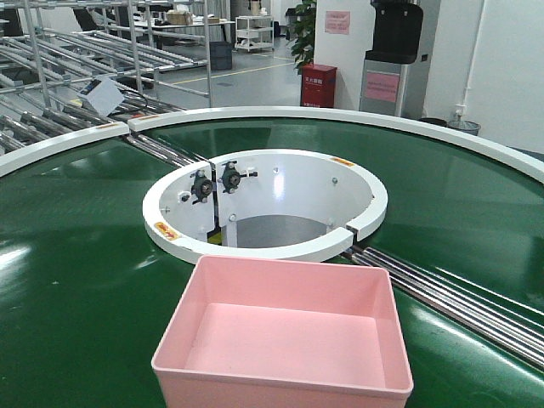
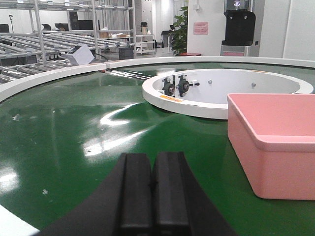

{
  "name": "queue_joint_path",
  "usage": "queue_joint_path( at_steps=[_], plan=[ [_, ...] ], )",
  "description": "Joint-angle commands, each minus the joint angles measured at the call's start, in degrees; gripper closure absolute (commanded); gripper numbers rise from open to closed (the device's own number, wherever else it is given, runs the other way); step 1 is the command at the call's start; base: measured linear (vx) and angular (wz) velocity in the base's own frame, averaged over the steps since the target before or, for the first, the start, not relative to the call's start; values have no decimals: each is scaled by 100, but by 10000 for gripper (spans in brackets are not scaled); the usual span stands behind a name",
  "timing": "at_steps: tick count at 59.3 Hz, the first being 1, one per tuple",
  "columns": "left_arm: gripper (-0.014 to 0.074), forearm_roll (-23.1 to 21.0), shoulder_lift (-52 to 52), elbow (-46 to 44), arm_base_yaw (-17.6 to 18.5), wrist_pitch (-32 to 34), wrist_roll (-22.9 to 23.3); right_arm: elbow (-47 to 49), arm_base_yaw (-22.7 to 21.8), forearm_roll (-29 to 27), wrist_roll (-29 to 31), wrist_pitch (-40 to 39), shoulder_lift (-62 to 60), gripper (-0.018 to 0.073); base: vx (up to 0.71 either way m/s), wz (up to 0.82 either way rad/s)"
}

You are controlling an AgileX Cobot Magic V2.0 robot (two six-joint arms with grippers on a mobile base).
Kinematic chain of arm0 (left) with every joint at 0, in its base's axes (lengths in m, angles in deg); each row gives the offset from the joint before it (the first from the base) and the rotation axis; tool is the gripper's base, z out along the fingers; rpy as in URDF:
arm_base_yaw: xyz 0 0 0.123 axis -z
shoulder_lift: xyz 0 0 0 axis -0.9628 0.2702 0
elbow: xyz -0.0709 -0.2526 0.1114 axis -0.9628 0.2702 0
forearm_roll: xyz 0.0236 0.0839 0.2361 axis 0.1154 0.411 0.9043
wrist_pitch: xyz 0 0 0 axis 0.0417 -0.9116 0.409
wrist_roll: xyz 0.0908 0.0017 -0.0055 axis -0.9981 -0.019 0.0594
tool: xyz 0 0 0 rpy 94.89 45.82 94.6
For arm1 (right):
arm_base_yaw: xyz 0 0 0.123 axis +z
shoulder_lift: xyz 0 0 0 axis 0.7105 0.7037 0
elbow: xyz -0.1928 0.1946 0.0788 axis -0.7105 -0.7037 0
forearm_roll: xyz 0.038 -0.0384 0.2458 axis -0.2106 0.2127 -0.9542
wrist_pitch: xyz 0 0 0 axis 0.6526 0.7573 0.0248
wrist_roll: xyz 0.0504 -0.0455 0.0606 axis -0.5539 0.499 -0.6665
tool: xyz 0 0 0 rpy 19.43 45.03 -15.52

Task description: Grab pink bin and stack on right shelf

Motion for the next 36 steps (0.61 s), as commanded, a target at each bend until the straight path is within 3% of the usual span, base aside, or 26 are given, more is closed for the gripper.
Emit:
queue_joint_path(
  at_steps=[1,26,36],
  plan=[
    [603,-1,-44,80,27,462,42,-12,1,10,80,-417,46,568,0,0],
    [603,-1,-44,80,27,475,51,-12,1,10,80,-472,46,568,0,0],
    [603,-1,-44,-141,27,1148,39,234,1,-124,-92,-910,46,568,0,0]
  ],
)
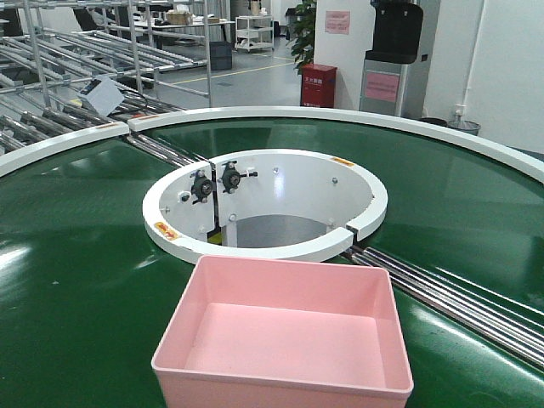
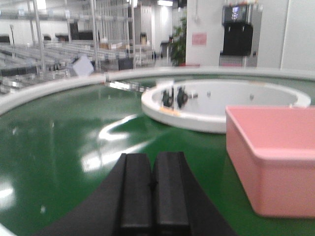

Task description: Grab pink bin and stack on right shelf

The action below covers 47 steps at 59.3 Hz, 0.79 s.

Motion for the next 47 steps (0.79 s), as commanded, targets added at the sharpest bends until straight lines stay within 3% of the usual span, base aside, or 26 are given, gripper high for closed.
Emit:
queue_joint_path(
  at_steps=[1,9,23,27,40,47],
  plan=[
    [603,-1,-44,-234,27,815,39,343,1,-112,-151,-674,46,568,0,0],
    [603,-1,186,-1308,27,339,44,1533,1,117,-181,311,279,568,0,0],
    [603,-1,1732,-3337,27,-2646,-294,3425,1,308,75,3063,1884,568,0,0],
    [603,-19,2134,-3516,27,-2887,-241,3572,1,282,173,3470,2350,568,0,0],
    [598,-320,2784,-3511,27,-2738,-92,3567,1,199,163,3452,3618,559,0,0],
    [507,-326,3178,-3511,27,-2823,-235,3676,1,175,192,3576,4244,463,0,0]
  ],
)
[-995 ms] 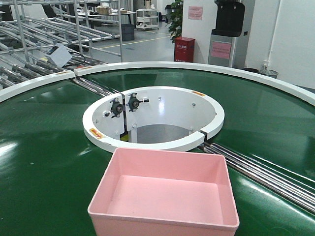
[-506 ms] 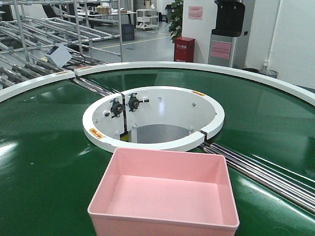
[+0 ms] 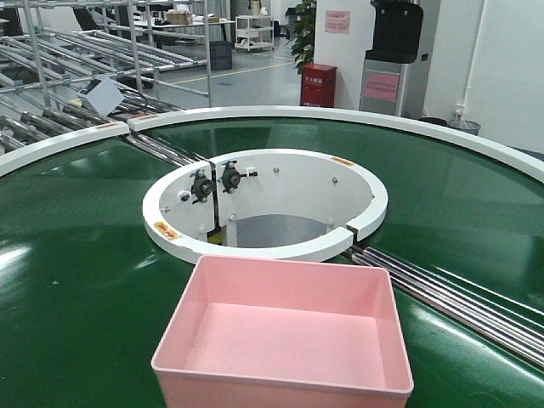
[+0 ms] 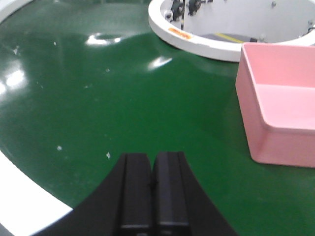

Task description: Grab pink bin and stack on right shelf

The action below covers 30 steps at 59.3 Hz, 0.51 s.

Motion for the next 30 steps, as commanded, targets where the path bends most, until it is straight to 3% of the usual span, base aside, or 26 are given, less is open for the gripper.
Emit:
queue_joint_path(
  at_steps=[1,8,17,24,30],
  plan=[
    [491,-73,345,-204,27,430,-89,329,1,2,127,-247,474,445,0,0],
    [302,-394,869,-266,248,531,-552,828,1,-271,509,206,1169,240,0,0],
    [92,-803,1854,-959,740,-21,-1117,1478,1,-815,1170,372,2086,-14,0,0],
    [22,-789,2828,-1692,929,-387,-1143,2047,45,-1076,1655,780,2774,-99,0,0],
    [17,-788,3726,-2353,990,-462,-1257,2596,299,-967,1811,955,3355,-96,0,0]
  ],
)
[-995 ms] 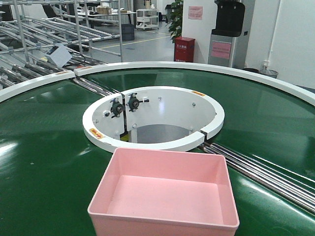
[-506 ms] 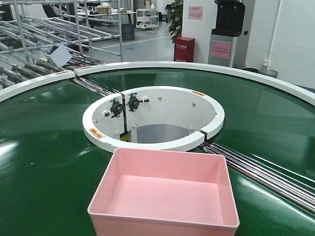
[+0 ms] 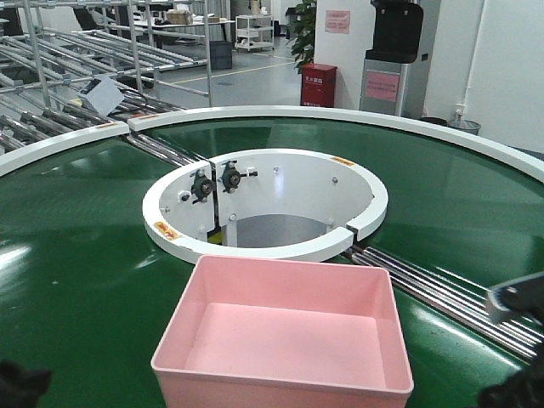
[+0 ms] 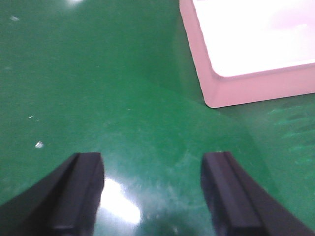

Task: Grab pink bin and stack on right shelf
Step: 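Lower both grippers onto opposite walls of the pink bin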

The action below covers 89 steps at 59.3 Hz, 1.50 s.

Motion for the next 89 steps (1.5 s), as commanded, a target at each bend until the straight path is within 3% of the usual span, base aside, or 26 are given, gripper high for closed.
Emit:
queue_joint_path(
  at_steps=[1,11,22,31,48,54,65,89],
  plan=[
    [17,-76,712,-709,93,252,-145,648,201,47,223,-101,354,-94,0,0],
    [20,-91,2080,-1862,255,187,-316,1597,543,440,-197,17,1345,-57,0,0],
    [20,-78,3333,-3048,452,22,-349,2940,543,421,-942,809,2442,-16,0,0],
    [20,-78,4113,-3887,658,-127,-342,3906,543,287,-1140,1313,3183,-14,0,0],
    [20,-290,5244,-5159,715,-800,138,5201,543,288,-1829,1988,4297,-14,0,0],
    [20,-290,5477,-5390,715,-841,324,5425,622,383,-2072,2007,4571,-14,0,0],
    [20,-290,5710,-5444,715,-926,324,5646,888,1276,-2910,1956,4976,-14,0,0],
    [20,-248,5827,-5444,777,-949,736,5634,861,1249,-3701,1856,5208,29,0,0]
  ],
)
